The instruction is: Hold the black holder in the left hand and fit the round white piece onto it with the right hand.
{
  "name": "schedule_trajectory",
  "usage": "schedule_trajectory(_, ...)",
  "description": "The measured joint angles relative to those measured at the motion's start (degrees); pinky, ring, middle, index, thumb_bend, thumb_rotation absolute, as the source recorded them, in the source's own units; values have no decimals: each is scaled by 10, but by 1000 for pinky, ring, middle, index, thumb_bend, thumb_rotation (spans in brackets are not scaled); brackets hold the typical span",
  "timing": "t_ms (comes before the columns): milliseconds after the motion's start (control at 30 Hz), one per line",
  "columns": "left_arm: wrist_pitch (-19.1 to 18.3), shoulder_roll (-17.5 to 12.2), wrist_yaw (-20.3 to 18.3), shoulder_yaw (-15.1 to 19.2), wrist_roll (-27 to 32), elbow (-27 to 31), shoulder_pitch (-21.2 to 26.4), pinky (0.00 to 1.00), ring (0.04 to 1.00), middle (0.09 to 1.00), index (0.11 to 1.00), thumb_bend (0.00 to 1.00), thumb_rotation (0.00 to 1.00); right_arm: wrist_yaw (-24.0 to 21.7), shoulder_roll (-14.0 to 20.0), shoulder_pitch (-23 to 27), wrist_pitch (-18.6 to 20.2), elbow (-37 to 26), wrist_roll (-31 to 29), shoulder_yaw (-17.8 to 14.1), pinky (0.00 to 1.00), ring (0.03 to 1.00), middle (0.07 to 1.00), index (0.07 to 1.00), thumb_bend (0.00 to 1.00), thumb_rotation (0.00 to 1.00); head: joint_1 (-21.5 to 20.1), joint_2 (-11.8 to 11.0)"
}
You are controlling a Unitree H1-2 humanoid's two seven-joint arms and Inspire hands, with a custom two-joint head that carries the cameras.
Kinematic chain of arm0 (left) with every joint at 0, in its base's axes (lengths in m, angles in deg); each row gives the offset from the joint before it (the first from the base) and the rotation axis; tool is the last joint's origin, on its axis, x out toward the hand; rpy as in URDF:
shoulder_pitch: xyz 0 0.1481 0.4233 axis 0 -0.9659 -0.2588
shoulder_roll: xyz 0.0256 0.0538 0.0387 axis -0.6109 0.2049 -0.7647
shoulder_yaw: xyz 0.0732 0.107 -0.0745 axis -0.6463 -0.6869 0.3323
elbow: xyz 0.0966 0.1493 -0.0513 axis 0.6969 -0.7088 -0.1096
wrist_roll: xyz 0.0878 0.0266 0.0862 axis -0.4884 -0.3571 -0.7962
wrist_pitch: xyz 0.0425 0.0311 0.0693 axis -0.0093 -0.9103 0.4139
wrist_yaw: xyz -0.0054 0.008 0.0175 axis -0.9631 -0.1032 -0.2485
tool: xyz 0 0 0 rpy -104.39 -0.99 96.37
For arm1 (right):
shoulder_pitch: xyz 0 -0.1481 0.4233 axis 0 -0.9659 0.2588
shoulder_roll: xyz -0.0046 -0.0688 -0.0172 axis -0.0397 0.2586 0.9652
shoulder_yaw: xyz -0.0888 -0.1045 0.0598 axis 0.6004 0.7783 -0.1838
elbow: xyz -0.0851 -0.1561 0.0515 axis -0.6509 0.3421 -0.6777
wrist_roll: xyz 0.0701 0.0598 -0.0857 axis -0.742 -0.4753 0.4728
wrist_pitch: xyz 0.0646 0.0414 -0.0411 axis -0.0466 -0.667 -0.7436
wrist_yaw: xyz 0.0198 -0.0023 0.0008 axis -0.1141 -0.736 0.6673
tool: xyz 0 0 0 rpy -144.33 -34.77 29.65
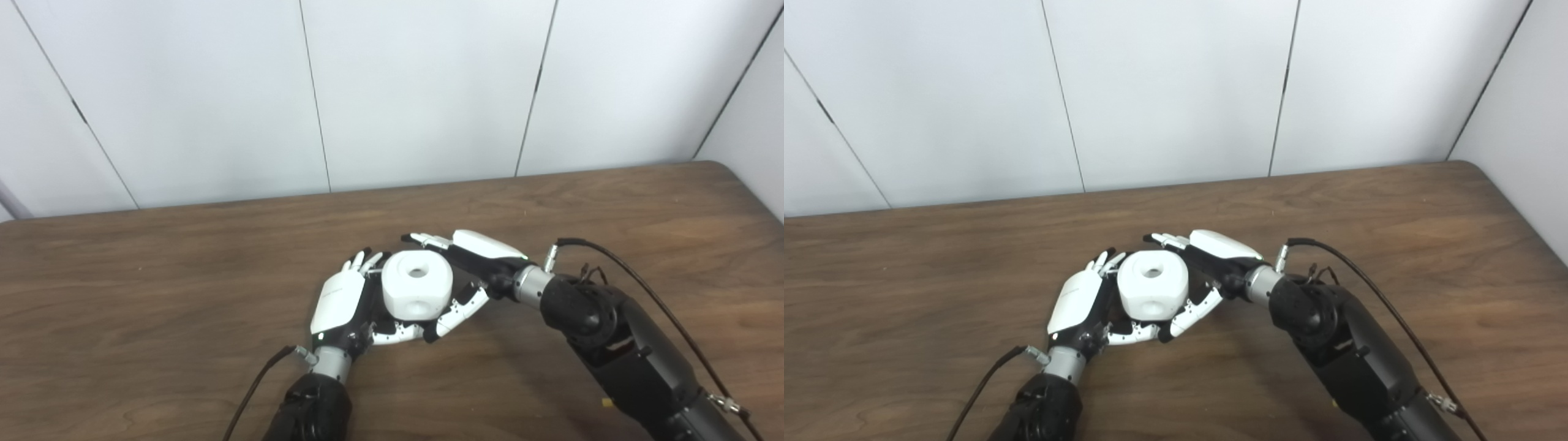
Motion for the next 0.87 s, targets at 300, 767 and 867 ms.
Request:
schedule_trajectory(300,3,0,-1,0,1,-3,2,1000,1000,912,478,523,47,0,1,-10,1,0,-27,-24,1000,1000,1000,1000,1000,430,0,-6)
schedule_trajectory(767,14,-5,-6,9,9,-4,4,1000,1000,910,478,523,47,13,-4,-98,43,-27,-222,-176,1000,1000,1000,1000,1000,486,-3,-17)
schedule_trajectory(867,19,-7,-8,9,9,-6,5,1000,1000,911,478,523,48,18,-7,-128,42,-31,-271,-211,1000,1000,1000,1000,1000,481,-4,-20)
